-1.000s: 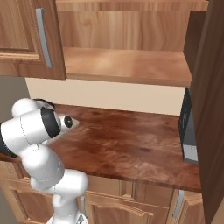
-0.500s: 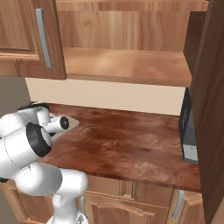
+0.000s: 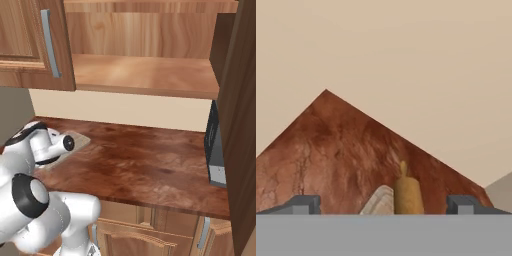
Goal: Open the cabinet, retrieve the rolling pin, and place it next to the meat on the cutting board to prepare for tenderizing.
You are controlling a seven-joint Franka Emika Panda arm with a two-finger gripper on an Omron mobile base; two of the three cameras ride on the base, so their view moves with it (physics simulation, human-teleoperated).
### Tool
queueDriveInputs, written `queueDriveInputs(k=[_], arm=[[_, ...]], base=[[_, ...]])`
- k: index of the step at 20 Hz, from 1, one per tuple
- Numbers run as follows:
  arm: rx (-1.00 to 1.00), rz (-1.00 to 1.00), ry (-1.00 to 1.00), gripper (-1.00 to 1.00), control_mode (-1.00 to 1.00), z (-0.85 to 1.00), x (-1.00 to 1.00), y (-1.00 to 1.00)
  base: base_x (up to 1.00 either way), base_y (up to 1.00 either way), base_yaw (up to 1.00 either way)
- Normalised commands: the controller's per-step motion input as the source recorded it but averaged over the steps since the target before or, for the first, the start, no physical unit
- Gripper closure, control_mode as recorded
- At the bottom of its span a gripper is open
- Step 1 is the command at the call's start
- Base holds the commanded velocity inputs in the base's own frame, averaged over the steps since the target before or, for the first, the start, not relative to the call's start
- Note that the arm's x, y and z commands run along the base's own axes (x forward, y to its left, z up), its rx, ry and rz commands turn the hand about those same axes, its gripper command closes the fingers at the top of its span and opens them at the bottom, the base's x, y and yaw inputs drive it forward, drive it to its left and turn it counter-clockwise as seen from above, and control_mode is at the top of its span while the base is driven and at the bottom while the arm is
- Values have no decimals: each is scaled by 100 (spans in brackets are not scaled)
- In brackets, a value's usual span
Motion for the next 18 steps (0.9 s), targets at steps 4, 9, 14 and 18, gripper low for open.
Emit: queueDriveInputs(k=[4, 9, 14, 18], arm=[[0, 0, -4, -100, -100, 40, -27, 0], [0, 0, -4, -100, -100, 45, -37, 0], [0, 0, -7, -100, -100, 35, -49, 0], [0, 0, -11, -100, -100, 32, -65, 0]], base=[[0, 0, 0], [0, 0, 0], [0, 0, 0], [0, 0, 0]])
